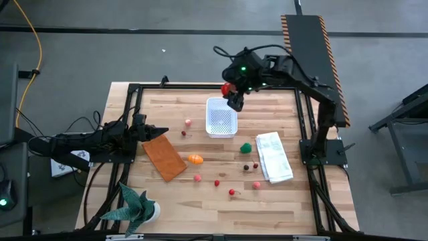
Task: Pick and placing Produce into tupperware
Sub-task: Put the tomato into the white bin
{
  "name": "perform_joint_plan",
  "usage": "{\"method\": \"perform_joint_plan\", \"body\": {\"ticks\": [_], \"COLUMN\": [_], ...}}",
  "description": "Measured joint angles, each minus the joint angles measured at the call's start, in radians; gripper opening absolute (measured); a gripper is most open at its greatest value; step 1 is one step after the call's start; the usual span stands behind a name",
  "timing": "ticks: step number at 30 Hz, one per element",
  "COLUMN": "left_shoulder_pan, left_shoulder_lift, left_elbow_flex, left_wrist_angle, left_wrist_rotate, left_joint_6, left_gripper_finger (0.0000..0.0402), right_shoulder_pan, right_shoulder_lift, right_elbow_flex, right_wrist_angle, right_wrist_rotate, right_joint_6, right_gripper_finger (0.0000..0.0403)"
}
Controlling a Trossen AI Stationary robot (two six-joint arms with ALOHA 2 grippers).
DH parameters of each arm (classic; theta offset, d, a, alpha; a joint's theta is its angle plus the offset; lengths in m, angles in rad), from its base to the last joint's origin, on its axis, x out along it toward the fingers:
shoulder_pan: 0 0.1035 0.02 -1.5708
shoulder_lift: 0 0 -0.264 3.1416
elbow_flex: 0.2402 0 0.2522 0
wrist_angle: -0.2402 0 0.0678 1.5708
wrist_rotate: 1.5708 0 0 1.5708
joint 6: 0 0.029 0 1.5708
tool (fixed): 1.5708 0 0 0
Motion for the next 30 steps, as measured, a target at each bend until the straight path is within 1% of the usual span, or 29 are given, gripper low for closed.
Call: {"method": "perform_joint_plan", "body": {"ticks": [6,11,18,23,30], "left_shoulder_pan": [0.000,0.000,0.000,0.000,0.000], "left_shoulder_lift": [0.000,0.000,0.000,0.000,0.000], "left_elbow_flex": [0.000,0.000,0.000,0.000,0.000], "left_wrist_angle": [0.000,-0.003,-0.008,-0.008,-0.008], "left_wrist_rotate": [0.000,0.026,0.045,0.045,0.045], "left_joint_6": [0.000,0.000,0.000,0.000,0.000], "left_gripper_finger": [0.0001,0.0001,0.0001,0.0001,0.0001], "right_shoulder_pan": [-0.006,-0.027,-0.060,-0.073,-0.072], "right_shoulder_lift": [0.072,0.119,0.155,0.156,0.155], "right_elbow_flex": [-0.001,-0.001,-0.007,-0.076,-0.229], "right_wrist_angle": [-0.029,-0.037,-0.035,-0.013,0.076], "right_wrist_rotate": [-0.005,-0.055,-0.083,-0.084,-0.088], "right_joint_6": [-0.039,-0.074,-0.097,-0.100,-0.112], "right_gripper_finger": [0.0249,0.0249,0.0249,0.0249,0.0249]}}
